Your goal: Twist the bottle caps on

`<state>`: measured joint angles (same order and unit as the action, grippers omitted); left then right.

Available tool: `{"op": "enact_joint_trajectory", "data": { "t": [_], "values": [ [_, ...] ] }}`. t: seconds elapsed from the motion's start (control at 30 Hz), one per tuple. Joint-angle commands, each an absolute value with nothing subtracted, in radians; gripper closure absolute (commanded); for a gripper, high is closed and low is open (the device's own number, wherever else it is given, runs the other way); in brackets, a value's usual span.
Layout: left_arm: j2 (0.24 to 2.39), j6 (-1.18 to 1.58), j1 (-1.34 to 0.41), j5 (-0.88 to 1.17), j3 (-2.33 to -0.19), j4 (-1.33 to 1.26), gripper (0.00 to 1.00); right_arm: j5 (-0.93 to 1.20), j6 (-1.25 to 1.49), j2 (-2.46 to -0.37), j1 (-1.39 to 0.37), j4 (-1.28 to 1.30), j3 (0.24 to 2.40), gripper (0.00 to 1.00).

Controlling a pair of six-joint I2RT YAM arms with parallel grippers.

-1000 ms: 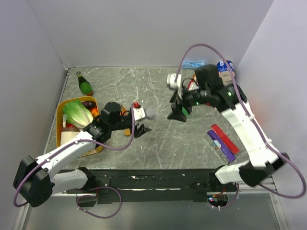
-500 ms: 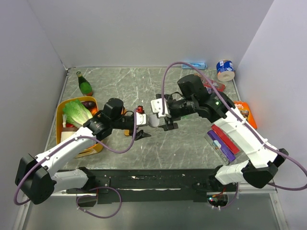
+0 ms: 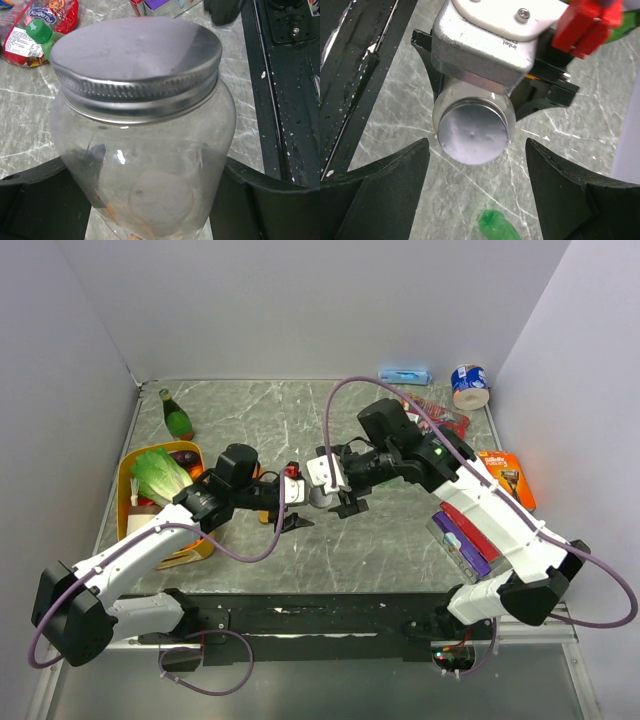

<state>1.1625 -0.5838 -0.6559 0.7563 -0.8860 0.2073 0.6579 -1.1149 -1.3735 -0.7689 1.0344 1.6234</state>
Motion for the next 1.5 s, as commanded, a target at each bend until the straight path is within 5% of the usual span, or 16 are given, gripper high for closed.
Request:
{"op": "enact_joint_trajectory", "data": {
  "t": [0.0,0.13,0.63,0.87,1.47],
  "values": [
    [1.169,-0.609,-0.653,0.802,-0.934,0.187,0.99,0.687,-1.132,-1.393,-0.785,1.057,1.674,0.19],
    [1.17,-0.609,-0.655,0.801,-0.934,0.187,0.99,0.68,-1.114,-1.4,-0.787,1.02,1.666,0.24],
    [1.143,-0.418,-0.653,0.713,-0.878,0.008,0.99,0.677,-0.873,-1.483,-0.788,0.991,1.726,0.75],
    [1.091,-0.224,-0.657,0.545,-0.781,-0.247,0.99,0.589,-0.545,-1.532,-0.788,0.943,1.767,0.83],
    [1.114,-0.094,-0.706,0.242,-0.782,-0.319,0.99,0.538,-0.135,-1.597,-0.772,0.937,1.798,0.93]
  ]
}}
